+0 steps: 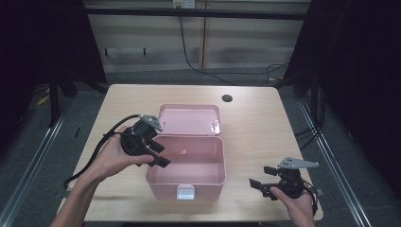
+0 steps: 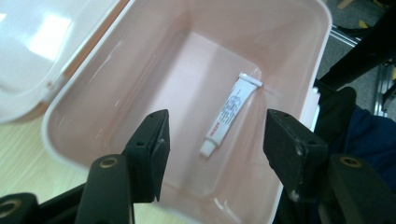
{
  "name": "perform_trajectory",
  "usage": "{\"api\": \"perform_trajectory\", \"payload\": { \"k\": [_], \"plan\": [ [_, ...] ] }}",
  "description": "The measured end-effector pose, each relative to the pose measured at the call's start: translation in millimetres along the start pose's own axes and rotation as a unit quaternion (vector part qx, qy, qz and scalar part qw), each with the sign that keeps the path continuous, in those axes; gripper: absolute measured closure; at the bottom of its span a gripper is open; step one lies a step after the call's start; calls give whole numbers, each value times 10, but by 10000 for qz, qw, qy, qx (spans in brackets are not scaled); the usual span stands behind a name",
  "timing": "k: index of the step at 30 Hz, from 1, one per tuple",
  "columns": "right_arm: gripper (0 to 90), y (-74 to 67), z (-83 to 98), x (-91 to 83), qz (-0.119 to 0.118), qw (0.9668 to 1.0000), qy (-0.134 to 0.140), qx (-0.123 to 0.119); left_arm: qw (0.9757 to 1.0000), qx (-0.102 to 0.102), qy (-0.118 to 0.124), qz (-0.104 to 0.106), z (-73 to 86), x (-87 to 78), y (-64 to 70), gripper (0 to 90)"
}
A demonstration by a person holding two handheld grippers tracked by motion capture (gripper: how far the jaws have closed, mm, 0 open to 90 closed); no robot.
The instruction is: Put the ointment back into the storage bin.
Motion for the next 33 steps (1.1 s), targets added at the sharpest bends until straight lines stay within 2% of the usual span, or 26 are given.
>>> {"api": "perform_trajectory", "payload": {
  "k": [3, 4, 5, 6, 7, 9, 11, 12, 13, 15, 17, 21, 29, 31, 32, 33],
  "plan": [
    [175, 7, 1, 6, 16, 10000, -10, 4, 10000, -71, 41, 2, 73, -10, -10, 415],
    [175, 6, 0, 7, 16, 10000, -8, -1, 10000, 17, 1, -55, 106, -23, -24, 415],
    [175, 4, 0, 6, 14, 10000, -8, -2, 10000, 25, 12, -16, 129, -29, -9, 415],
    [175, 4, 2, 5, 18, 10000, -7, -1, 9999, -76, 117, -43, 134, -39, 6, 415],
    [175, 2, 4, 1, 5, 10000, -13, 20, 9999, 46, 77, -131, 171, -67, -16, 415],
    [175, 9, 3, 2, 11, 10000, -7, 34, 9997, -99, 205, -91, 207, -89, -8, 415],
    [175, 9, 2, 7, 4, 10000, -12, 18, 9998, -88, 162, -113, 280, -104, -45, 415],
    [175, 8, 2, 8, 12, 10000, -18, 10, 9995, -199, 223, -115, 299, -106, -57, 414],
    [175, 8, 1, 7, 15, 10000, -11, 9, 9996, -150, 225, -123, 332, -114, -76, 415],
    [175, 11, 3, 6, 20, 10000, -15, 31, 9992, -223, 311, -75, 373, -126, -91, 415],
    [175, 11, 2, 7, 11, 10000, -15, 35, 9993, -194, 269, -144, 431, -139, -122, 414],
    [175, 9, 6, 5, 16, 10000, -19, 40, 9983, -402, 406, -130, 513, -155, -146, 410],
    [175, 10, 7, 10, 16, 10000, -29, 31, 9970, -618, 441, -161, 761, -103, -253, 398],
    [175, 8, 8, 12, 10, 10000, -38, 31, 9967, -635, 471, -196, 773, -99, -267, 398],
    [175, 9, 9, 14, 11, 10000, -45, 28, 9958, -741, 508, -185, 818, -82, -286, 398],
    [175, 6, 10, 14, 6, 10000, -52, 32, 9957, -750, 516, -168, 846, -69, -283, 396]
  ]
}}
Point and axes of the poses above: each handheld gripper's, and its own axes: x roughly forward along the jaws, z roughly out of its underside, y roughly to its right, the point moved 10 cm from there along x, roughly forward along the jaws, and after that the axes turned 15 degrees about -y, right-handed, at the moved point
